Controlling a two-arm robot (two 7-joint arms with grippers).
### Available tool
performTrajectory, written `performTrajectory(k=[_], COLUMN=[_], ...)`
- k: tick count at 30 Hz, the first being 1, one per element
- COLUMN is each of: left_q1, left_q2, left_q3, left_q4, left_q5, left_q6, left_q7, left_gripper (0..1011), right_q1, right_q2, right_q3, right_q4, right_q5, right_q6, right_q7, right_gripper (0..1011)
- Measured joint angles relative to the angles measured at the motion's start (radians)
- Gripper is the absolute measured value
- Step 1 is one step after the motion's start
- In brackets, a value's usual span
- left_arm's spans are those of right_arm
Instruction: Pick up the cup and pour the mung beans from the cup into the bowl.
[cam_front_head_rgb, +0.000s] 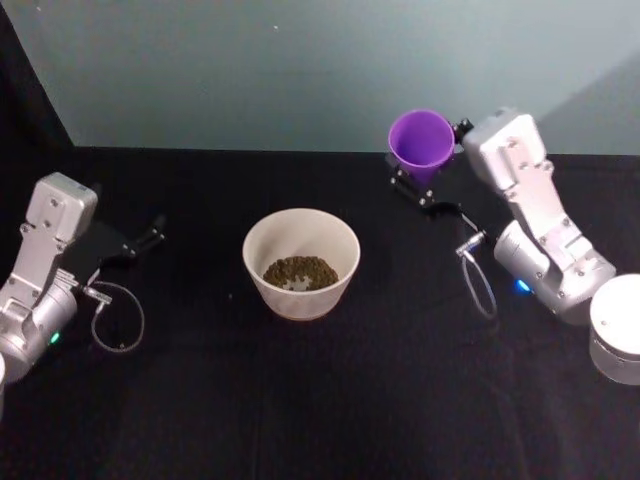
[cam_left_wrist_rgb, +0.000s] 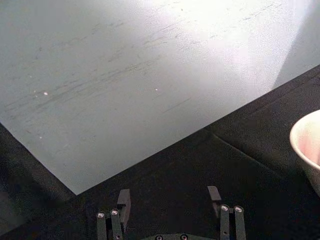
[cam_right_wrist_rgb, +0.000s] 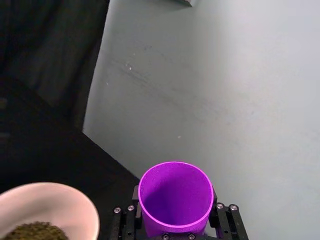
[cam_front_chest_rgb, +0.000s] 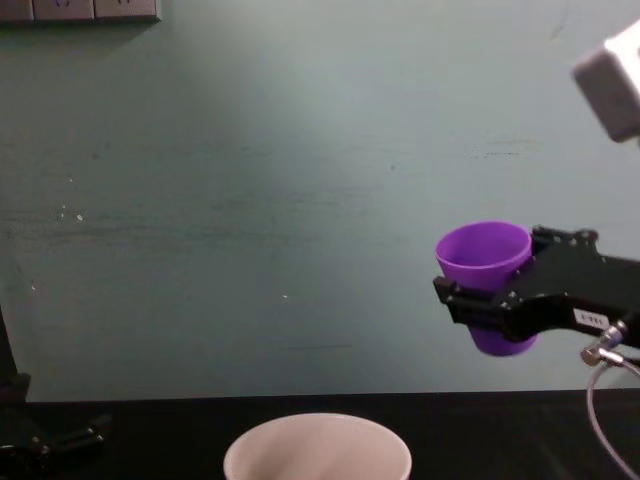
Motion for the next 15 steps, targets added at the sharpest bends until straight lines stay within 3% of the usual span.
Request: performTrajectory(k=[2, 5, 15], left_q1=[0.000, 0.000, 0.000], left_q2=[0.000, 0.000, 0.000], left_q3=[0.000, 0.000, 0.000], left_q4=[0.000, 0.000, 0.000], left_q5=[0.000, 0.000, 0.000], left_q6=[0.000, 0.000, 0.000], left_q7=[0.000, 0.000, 0.000], left_gripper=[1000, 1000, 1000], right_q1=[-0.006, -0.007, -0.007], right_q2=[-0.005, -0.002, -0.003], right_q3=[0.010, 0.012, 0.013], right_q4=[0.009, 0.012, 0.012], right_q5=[0.043, 0.072, 0.073], right_q6=[-0.001, 0.001, 0.001], right_q7=[0.009, 0.019, 0.020], right_gripper=[729, 729, 729])
